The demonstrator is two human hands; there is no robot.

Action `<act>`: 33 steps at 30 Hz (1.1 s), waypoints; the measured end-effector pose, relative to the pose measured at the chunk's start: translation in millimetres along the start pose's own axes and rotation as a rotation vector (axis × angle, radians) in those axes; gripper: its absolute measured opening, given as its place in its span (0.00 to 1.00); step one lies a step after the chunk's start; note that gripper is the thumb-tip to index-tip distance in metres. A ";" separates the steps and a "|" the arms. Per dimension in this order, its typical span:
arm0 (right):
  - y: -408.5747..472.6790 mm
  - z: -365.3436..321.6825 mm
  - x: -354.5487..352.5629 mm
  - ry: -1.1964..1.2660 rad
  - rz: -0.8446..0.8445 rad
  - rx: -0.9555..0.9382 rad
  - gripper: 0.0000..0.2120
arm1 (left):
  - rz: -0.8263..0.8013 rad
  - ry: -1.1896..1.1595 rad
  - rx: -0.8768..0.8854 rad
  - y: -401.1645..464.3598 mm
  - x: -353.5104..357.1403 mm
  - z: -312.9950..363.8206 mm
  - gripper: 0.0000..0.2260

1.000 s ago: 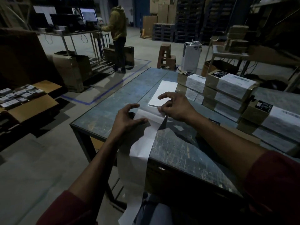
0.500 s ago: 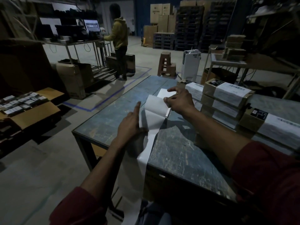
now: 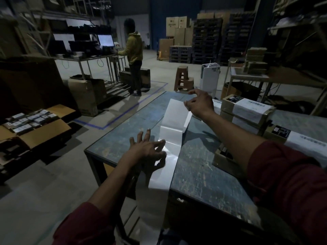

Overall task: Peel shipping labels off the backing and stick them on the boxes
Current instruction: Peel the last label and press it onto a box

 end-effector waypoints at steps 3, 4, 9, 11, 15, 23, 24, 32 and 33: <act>-1.3 -0.6 0.0 -0.009 0.029 -0.016 0.21 | 0.044 0.010 -0.004 -0.6 -5.7 3.5 0.32; -2.1 -0.4 -0.5 -0.009 0.043 -0.020 0.20 | 0.070 0.014 0.004 -1.4 -7.6 6.9 0.31; -6.5 -2.6 -11.4 -0.023 0.137 -0.026 0.18 | 0.158 0.003 -0.061 -3.0 -18.0 31.4 0.39; -5.9 -3.6 -17.8 -0.025 0.178 -0.032 0.18 | 0.199 0.043 -0.080 2.1 -19.2 38.1 0.41; -0.9 -7.9 -34.5 0.032 0.261 -0.028 0.15 | 0.222 0.072 -0.082 9.8 -18.2 44.1 0.36; -9.6 -5.7 -50.2 0.053 0.283 -0.062 0.15 | 0.367 0.068 -0.121 11.2 -14.6 43.6 0.32; -14.9 -3.3 -49.0 0.041 0.280 -0.082 0.15 | 0.375 0.060 -0.121 10.9 -14.2 42.6 0.30; -59.9 3.5 -53.0 -0.011 0.328 -0.290 0.16 | 0.372 -0.103 -0.105 3.7 -5.2 31.5 0.26; -65.4 2.2 -57.5 -0.006 0.361 -0.337 0.17 | 0.436 -0.208 -0.087 1.9 -5.7 32.8 0.26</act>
Point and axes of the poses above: each hand's wrist, its own y-axis towards the middle knuckle, its own x-axis out of the palm, z = x × y, the point moved 1 cm from there along y, towards the middle knuckle, and after that the axes turned 1 degree about x, right-handed, at the moved point
